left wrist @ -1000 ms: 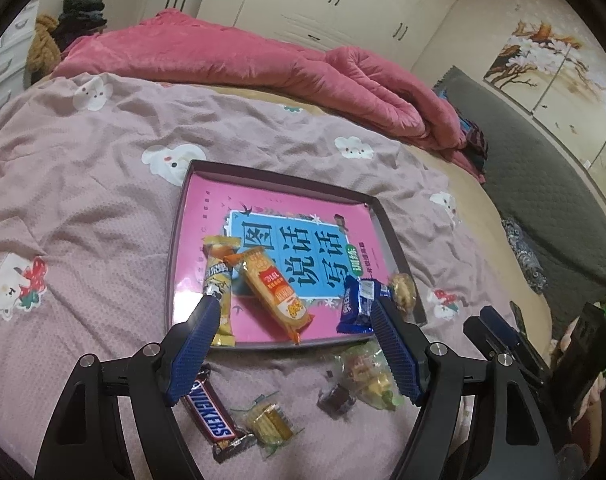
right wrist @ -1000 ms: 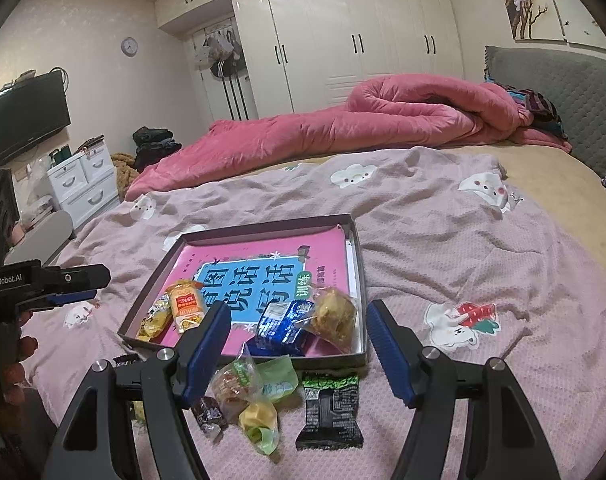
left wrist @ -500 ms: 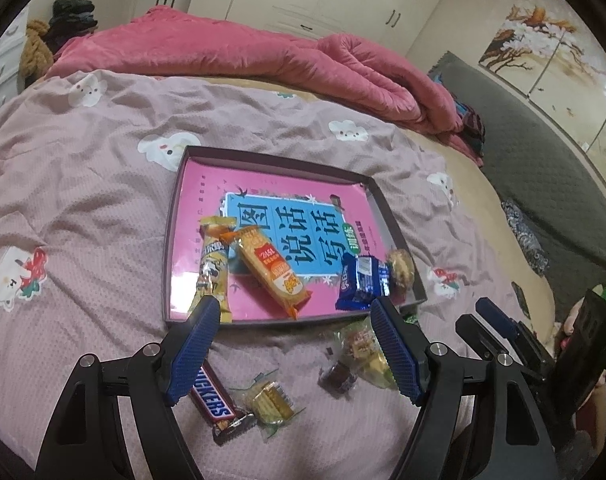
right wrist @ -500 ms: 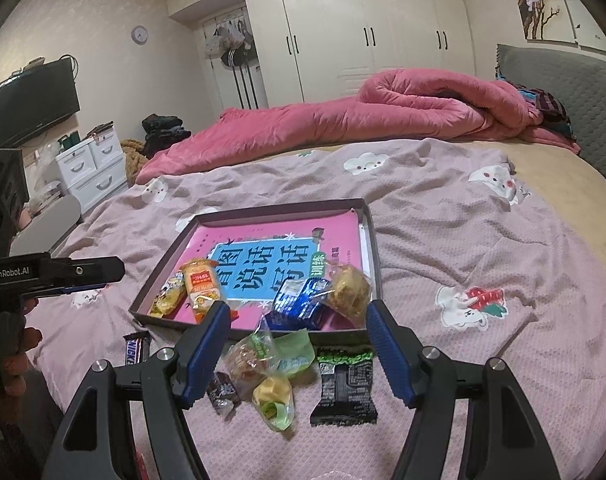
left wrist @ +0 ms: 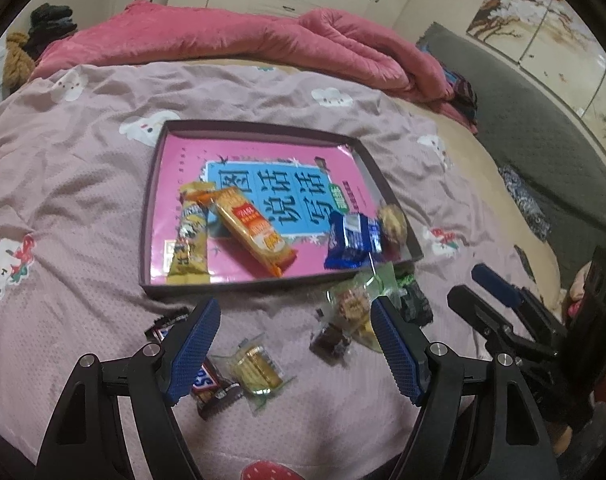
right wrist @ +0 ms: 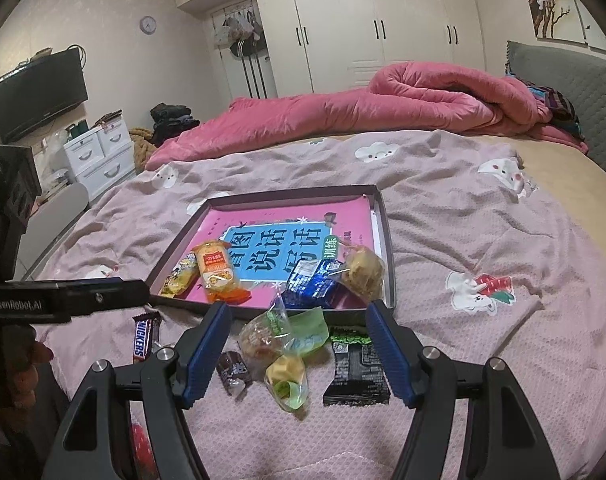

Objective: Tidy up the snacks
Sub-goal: 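Move left tool to the dark brown packet while right tool approaches the clear candy bag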

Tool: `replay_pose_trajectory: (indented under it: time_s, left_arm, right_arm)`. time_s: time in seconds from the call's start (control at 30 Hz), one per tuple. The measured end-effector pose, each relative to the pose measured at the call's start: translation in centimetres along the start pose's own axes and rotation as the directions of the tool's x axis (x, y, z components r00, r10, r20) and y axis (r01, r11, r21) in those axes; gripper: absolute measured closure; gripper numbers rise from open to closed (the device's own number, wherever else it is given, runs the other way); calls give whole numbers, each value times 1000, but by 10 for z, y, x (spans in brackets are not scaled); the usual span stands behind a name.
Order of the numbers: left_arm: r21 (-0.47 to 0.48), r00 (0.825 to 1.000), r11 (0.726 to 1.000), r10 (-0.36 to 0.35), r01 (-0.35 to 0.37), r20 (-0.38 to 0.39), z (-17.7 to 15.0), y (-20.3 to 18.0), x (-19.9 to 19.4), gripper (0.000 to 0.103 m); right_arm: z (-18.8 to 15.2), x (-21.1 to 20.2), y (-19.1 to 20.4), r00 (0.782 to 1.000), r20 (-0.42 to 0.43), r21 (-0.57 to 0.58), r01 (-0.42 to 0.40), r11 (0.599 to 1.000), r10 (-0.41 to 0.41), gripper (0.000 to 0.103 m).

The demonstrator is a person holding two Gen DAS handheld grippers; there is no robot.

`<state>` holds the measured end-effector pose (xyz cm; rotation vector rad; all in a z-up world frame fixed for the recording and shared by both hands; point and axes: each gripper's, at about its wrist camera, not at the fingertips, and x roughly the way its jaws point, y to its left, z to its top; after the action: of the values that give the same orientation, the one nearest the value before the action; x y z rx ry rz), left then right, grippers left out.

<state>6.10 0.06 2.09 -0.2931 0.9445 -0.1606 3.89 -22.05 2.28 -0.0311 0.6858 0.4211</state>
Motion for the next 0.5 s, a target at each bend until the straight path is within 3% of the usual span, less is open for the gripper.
replay_pose_trajectory:
  time_s: [0.5]
  left_arm:
    - [80,994,997,23,-15,-111,-29,-19,31,24]
  right_arm:
    - [-6,3,-2,999,-38,27,-29,999,31,34]
